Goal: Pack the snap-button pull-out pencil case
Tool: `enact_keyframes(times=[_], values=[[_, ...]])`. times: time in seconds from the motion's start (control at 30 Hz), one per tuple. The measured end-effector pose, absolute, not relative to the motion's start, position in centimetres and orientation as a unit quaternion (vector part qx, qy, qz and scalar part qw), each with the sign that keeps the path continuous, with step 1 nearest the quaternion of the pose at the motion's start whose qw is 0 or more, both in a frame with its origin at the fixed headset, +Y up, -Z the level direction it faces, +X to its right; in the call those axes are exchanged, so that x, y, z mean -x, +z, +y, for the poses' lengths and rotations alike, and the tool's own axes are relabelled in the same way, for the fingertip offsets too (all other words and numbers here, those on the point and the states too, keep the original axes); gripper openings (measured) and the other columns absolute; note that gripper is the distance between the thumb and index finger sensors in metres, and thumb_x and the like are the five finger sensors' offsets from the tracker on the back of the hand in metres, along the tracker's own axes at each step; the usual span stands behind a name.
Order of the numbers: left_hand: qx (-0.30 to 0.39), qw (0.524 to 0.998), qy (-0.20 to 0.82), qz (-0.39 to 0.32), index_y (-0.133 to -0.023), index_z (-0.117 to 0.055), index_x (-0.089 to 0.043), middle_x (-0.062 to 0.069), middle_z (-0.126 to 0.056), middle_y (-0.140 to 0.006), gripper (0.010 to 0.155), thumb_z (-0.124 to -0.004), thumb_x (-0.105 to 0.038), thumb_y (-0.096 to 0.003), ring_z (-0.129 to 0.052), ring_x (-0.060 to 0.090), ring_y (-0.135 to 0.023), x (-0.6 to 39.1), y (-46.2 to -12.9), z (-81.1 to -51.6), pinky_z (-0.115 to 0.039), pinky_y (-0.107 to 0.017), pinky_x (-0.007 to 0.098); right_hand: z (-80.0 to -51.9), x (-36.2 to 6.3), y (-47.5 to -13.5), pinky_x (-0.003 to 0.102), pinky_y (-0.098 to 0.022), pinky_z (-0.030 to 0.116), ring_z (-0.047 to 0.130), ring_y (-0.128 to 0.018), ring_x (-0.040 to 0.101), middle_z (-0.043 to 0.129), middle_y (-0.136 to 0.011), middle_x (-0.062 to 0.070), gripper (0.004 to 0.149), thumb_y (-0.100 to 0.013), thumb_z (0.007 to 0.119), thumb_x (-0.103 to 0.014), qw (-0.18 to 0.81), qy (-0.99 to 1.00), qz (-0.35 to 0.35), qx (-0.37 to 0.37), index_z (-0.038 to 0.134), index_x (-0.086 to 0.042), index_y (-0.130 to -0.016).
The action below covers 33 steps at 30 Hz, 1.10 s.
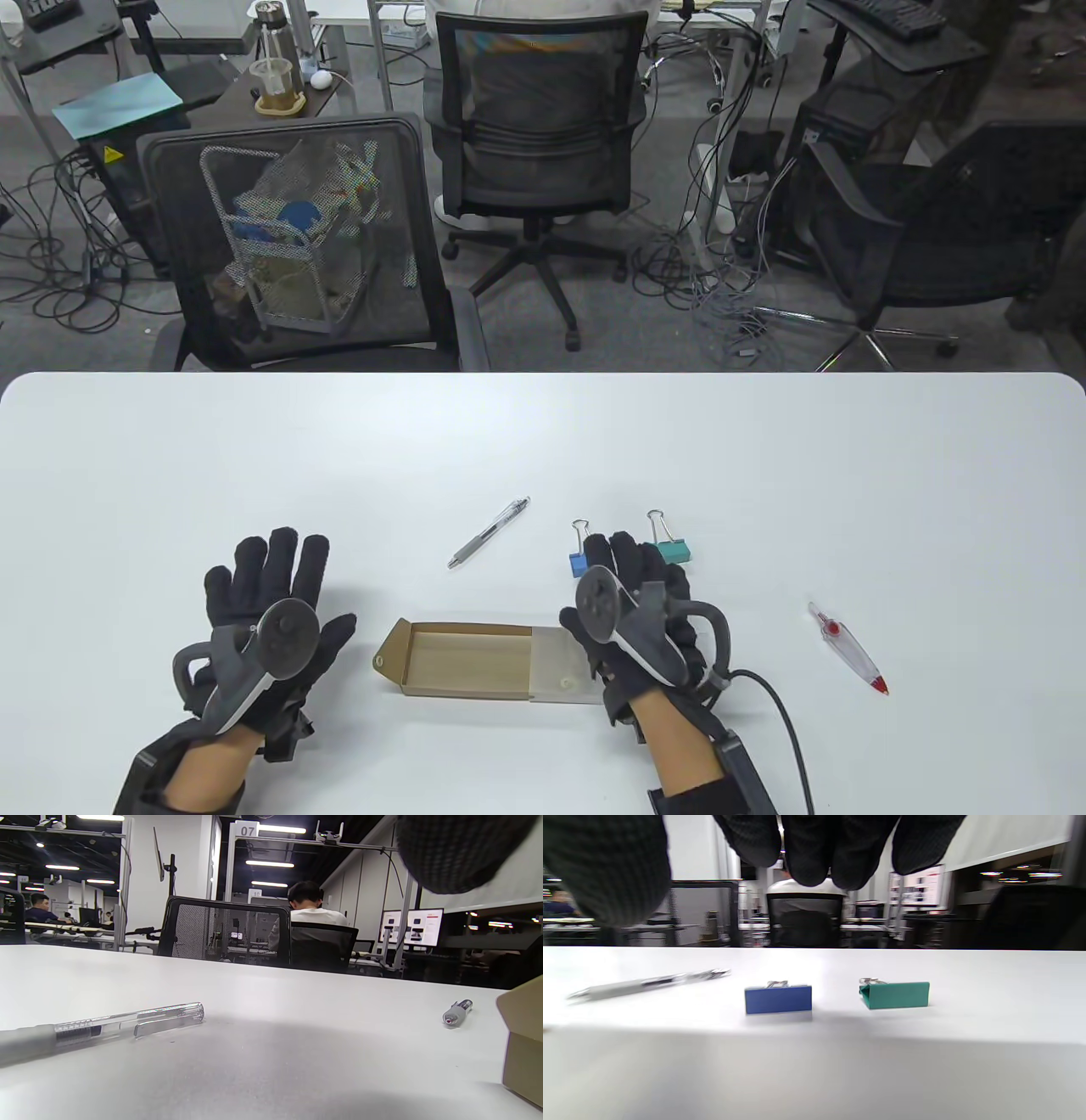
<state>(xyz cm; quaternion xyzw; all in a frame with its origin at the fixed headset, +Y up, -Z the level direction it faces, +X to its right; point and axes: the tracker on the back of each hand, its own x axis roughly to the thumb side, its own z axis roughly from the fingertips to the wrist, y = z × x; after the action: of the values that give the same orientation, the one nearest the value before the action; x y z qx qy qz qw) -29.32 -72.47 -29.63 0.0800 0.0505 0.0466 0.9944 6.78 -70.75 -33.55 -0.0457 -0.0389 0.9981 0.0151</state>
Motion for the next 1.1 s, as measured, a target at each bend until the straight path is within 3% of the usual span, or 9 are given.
enact_keyframes(times=[0.07,0.4,0.83,1.1], values=[[-0.08,0.994,0.049,0.051,-0.11,-0.024,-0.049,-0.011,-0.022,-0.124,0.097,-0.08,-0.068,-0.0322,-0.022,0.029,-0.122,29.4,-29.6,-72.5,-0.022,-0.086,0.063,-70.6,-5.9,-35.3,0.052,-0.079,0.057,0.064,-0.106,0.026,0.057,-0.118,-0.008,0.083,-0.033,0.08,-0.069,0.043,0.994,-0.012,0.1,0.05,-0.043,-0.106],[-0.06,0.995,0.06,0.057,-0.11,-0.024,-0.049,-0.011,-0.023,-0.124,0.097,-0.08,-0.068,-0.0323,-0.022,0.03,-0.122,29.9,-30.1,-73.0,-0.021,-0.086,0.063,-72.2,-4.6,-40.6,0.047,-0.072,0.067,0.079,-0.095,0.026,0.076,-0.108,-0.005,0.079,-0.032,0.08,-0.071,-0.039,0.978,0.071,0.194,0.063,-0.038,-0.102],[-0.053,0.995,0.065,0.053,-0.11,-0.024,-0.049,-0.011,-0.023,-0.124,0.097,-0.08,-0.068,-0.0325,-0.023,0.029,-0.122,29.9,-30.1,-72.9,-0.022,-0.086,0.063,-74.2,-3.7,-41.9,0.046,-0.068,0.071,0.086,-0.087,0.023,0.084,-0.1,-0.007,0.073,-0.032,0.084,-0.066,-0.082,0.967,0.118,0.21,0.071,-0.036,-0.097],[-0.053,0.995,0.063,0.053,-0.11,-0.024,-0.049,-0.011,-0.023,-0.124,0.097,-0.08,-0.068,-0.0326,-0.023,0.03,-0.122,29.9,-30.1,-72.9,-0.021,-0.086,0.063,-73.9,-3.5,-41.7,0.046,-0.068,0.072,0.087,-0.085,0.022,0.085,-0.098,-0.009,0.069,-0.034,0.084,-0.063,-0.084,0.969,0.106,0.205,0.072,-0.035,-0.096]])
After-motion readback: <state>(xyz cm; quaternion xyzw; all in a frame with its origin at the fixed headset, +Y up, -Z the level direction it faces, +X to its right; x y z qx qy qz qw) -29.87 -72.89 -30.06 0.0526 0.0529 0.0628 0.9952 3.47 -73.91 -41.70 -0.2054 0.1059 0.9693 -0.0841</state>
